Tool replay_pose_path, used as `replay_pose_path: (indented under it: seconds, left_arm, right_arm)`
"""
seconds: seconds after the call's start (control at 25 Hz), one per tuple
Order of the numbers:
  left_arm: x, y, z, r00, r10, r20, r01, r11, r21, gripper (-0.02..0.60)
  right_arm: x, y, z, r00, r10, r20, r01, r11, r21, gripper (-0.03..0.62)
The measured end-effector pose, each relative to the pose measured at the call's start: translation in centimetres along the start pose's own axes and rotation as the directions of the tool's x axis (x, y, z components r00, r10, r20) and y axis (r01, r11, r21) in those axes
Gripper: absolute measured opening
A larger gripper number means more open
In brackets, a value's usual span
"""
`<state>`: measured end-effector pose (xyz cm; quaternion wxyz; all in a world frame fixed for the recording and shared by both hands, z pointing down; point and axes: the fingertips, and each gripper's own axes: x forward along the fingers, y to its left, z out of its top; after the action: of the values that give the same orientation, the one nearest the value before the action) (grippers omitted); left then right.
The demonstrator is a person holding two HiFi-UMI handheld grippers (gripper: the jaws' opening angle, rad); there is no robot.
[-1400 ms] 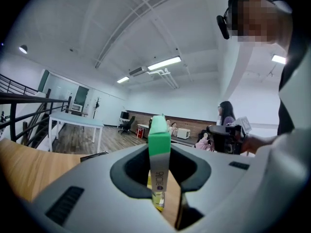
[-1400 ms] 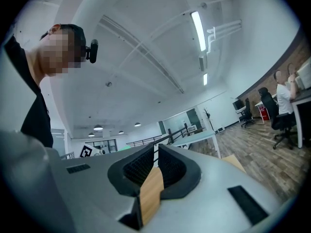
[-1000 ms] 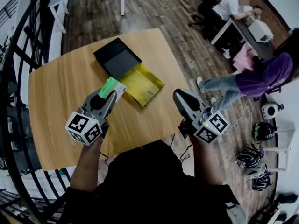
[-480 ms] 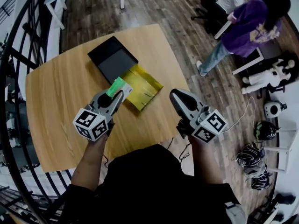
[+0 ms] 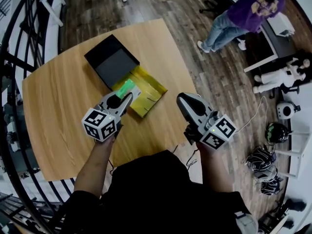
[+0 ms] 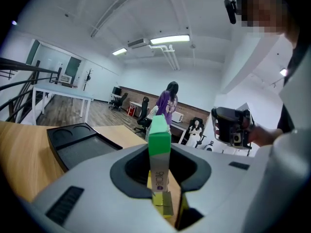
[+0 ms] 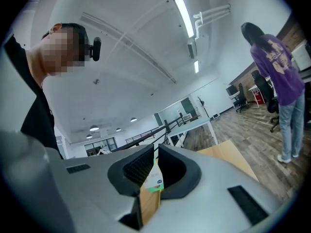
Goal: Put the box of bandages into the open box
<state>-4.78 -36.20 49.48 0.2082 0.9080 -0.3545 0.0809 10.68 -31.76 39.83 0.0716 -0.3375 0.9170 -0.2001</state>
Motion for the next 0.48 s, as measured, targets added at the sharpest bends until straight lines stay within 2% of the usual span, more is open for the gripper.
replay_pose_path:
  seconds: [0.48]
  left_arm:
    - [4.5,1.7,-5.6,0.994,-0.026,-0.105,0.018,0.997,-0.08,0.092]
  right_arm:
    - [0.4,-2.3,-2.3,0.999,-0.006,-0.042,0.008,0.998,0.055,0.041]
